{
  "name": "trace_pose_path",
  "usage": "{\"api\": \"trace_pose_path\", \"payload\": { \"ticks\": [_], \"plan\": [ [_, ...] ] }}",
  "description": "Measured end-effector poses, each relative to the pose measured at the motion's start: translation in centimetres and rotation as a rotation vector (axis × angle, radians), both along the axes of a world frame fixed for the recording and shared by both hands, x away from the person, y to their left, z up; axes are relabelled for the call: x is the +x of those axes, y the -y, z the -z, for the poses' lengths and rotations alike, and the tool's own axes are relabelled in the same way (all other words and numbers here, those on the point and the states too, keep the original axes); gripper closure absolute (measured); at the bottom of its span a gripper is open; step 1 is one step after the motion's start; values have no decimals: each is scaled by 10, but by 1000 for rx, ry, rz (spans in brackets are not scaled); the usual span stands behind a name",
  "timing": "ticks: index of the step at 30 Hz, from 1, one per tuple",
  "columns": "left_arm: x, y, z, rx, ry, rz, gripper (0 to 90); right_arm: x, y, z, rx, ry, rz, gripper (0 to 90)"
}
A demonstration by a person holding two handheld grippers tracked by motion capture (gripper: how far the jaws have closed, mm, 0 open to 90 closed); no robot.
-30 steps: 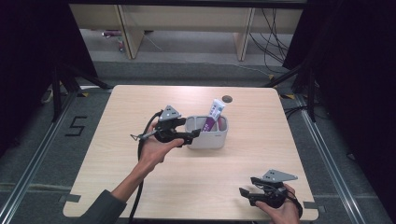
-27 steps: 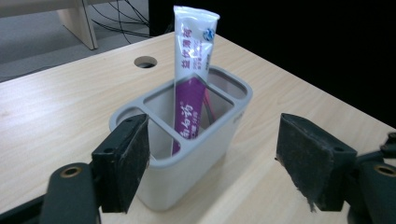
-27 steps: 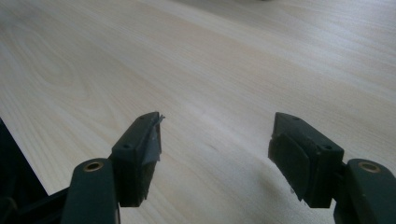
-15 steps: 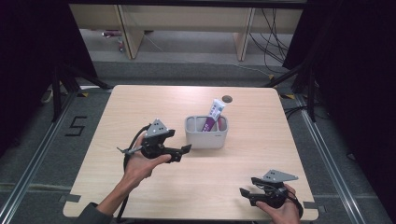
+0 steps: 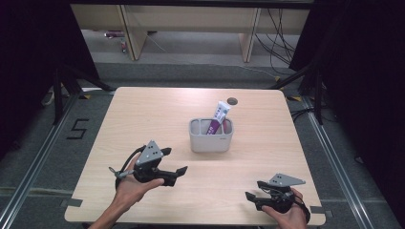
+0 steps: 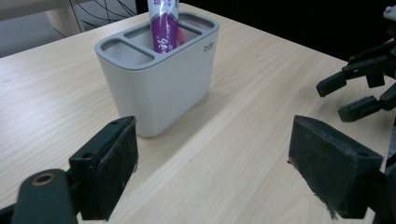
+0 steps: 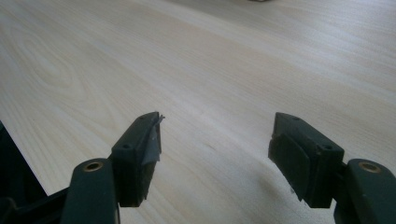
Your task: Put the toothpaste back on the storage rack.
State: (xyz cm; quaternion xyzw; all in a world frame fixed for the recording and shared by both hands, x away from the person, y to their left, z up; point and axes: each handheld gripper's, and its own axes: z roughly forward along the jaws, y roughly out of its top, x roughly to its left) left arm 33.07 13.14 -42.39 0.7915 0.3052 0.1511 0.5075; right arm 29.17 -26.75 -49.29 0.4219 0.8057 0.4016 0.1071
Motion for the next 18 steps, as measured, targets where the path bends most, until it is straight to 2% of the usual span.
{"api": "trace_pose_path", "payload": {
  "ticks": [3,4,5,13,15,16,17,18],
  "plan": [
    [-8,-4,7,14,-1,11,154,-1,-1,0,-2,0,0,339],
    [-11,-6,10,17,-1,24,154,0,0,0,-6,14,-9,337],
    [-13,-7,13,23,-1,36,153,0,-1,0,-7,1,-9,337],
    [-29,-23,30,9,7,37,153,0,-1,1,-5,9,-14,335],
    [-33,-27,32,9,8,29,153,-1,-3,1,14,-10,-7,334],
    [-34,-29,34,4,9,36,153,1,-2,2,-1,9,-26,334],
    [-35,-30,36,1,9,42,153,-1,-3,1,-2,2,-11,334],
    [-38,-32,37,13,3,41,153,0,-2,2,-10,15,-25,334]
  ]
}}
